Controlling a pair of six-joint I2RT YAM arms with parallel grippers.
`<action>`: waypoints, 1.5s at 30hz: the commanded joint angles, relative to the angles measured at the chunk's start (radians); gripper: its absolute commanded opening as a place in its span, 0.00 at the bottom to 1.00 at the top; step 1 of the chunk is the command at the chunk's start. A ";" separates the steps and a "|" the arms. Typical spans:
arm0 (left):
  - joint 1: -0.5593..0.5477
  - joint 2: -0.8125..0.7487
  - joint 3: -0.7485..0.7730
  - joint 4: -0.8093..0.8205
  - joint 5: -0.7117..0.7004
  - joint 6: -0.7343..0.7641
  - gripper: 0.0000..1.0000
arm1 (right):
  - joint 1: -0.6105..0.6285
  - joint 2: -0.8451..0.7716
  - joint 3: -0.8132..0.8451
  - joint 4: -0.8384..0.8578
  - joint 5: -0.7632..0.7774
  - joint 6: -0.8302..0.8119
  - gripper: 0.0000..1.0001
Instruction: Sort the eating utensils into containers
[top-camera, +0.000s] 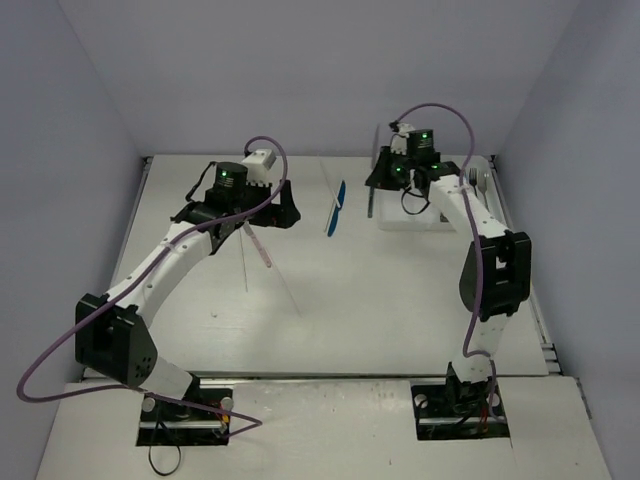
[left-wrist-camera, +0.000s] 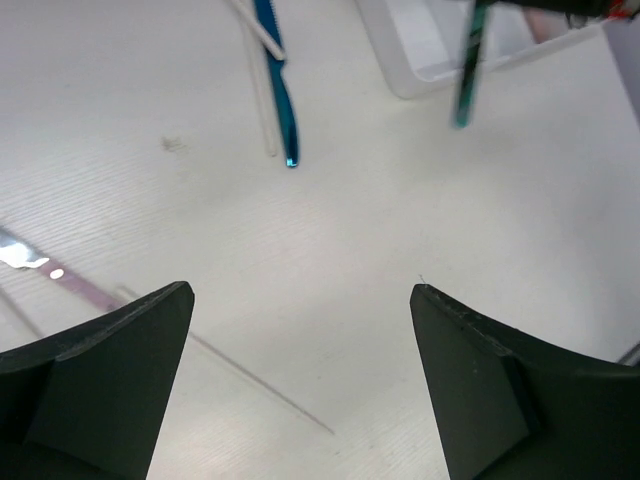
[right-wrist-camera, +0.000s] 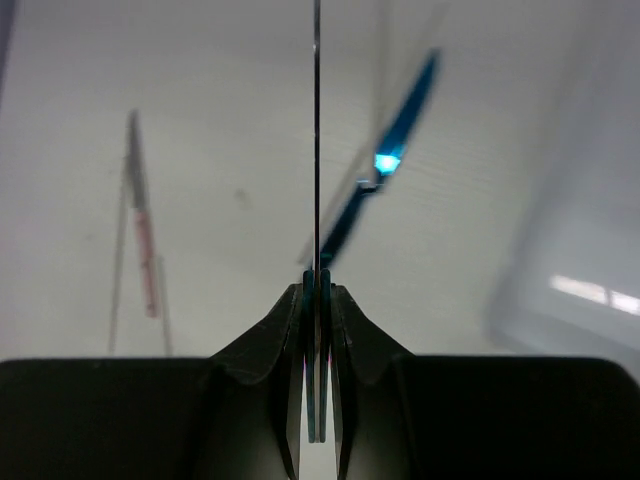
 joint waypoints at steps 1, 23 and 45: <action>0.038 -0.084 -0.058 0.006 -0.083 0.065 0.89 | -0.089 -0.077 0.024 -0.073 0.130 -0.246 0.00; 0.047 -0.112 -0.188 -0.014 -0.131 0.074 0.91 | -0.199 0.195 0.253 -0.099 0.416 -0.451 0.00; 0.091 -0.031 -0.170 -0.093 -0.177 -0.001 0.92 | -0.253 0.391 0.363 -0.099 0.367 -0.419 0.00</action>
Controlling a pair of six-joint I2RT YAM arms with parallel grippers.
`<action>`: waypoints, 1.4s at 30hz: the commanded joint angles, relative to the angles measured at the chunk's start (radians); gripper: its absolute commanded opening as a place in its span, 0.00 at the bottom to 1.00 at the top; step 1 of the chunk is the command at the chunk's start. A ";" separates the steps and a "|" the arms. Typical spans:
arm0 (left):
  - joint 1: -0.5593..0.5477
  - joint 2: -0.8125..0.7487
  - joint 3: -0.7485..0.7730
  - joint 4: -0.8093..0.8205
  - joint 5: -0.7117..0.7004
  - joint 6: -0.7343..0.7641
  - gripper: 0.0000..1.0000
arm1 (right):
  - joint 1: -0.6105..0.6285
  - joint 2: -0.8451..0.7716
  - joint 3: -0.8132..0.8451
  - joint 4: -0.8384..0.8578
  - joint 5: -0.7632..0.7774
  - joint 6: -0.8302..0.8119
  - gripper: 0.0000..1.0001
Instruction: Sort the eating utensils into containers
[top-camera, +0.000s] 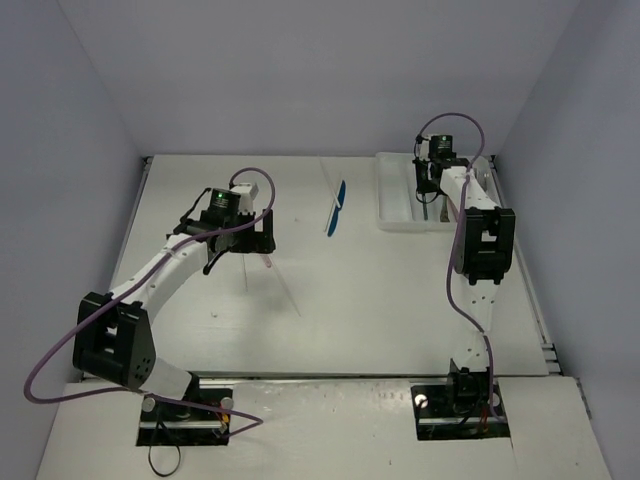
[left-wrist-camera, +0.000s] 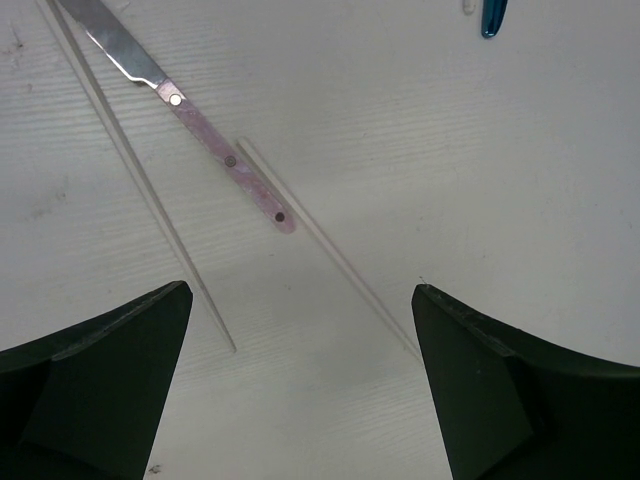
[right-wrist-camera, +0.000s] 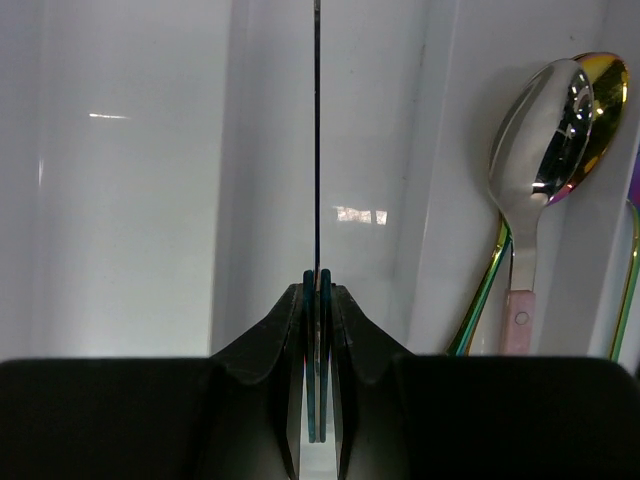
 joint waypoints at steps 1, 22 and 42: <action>0.016 0.018 0.052 -0.011 -0.020 -0.035 0.91 | -0.008 -0.020 0.042 0.037 -0.012 0.011 0.01; 0.052 0.378 0.325 -0.130 -0.134 -0.152 0.69 | -0.009 -0.208 -0.053 0.034 -0.106 0.075 0.42; 0.079 0.562 0.450 -0.129 -0.117 -0.202 0.54 | -0.008 -0.381 -0.179 0.032 -0.207 0.127 0.44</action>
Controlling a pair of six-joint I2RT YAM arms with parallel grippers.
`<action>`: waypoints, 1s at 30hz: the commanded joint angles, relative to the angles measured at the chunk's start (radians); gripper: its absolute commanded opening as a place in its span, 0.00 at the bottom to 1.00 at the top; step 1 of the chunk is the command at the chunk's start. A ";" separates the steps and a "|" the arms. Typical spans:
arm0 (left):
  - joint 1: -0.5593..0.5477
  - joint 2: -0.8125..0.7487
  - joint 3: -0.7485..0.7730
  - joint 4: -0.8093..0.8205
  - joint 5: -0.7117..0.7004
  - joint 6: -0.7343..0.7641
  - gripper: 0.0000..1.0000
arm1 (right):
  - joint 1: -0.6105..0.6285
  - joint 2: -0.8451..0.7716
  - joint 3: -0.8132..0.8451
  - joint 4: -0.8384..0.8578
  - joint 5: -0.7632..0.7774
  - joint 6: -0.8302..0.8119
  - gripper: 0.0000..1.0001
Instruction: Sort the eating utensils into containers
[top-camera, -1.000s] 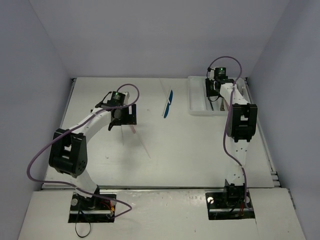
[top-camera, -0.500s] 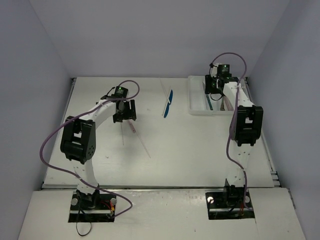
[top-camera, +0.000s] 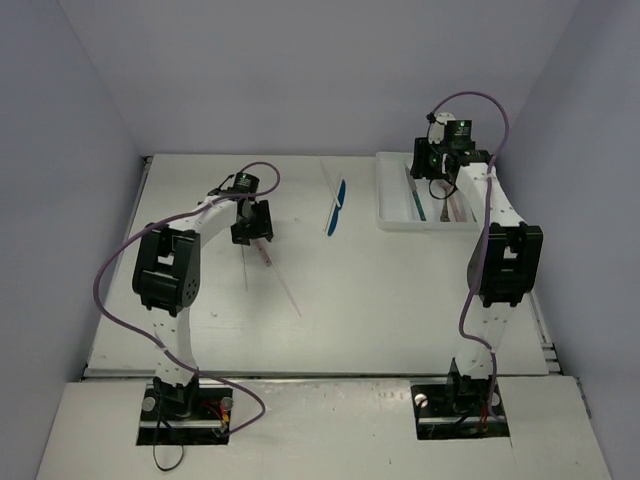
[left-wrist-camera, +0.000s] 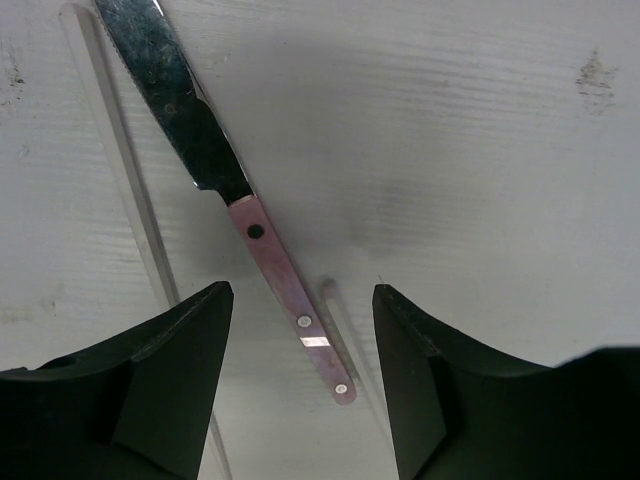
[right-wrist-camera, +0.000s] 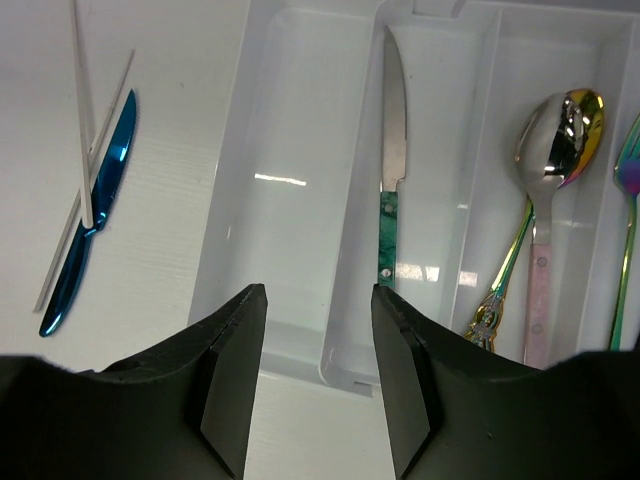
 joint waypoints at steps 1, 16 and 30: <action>0.016 0.004 0.065 0.002 -0.016 -0.017 0.53 | -0.007 -0.079 -0.020 0.030 -0.034 0.022 0.44; 0.044 0.063 0.160 -0.018 0.019 0.033 0.14 | -0.006 -0.120 -0.063 0.029 -0.102 0.073 0.50; 0.050 -0.257 0.123 0.083 0.139 0.130 0.00 | 0.070 -0.194 -0.056 0.032 -0.309 0.217 0.95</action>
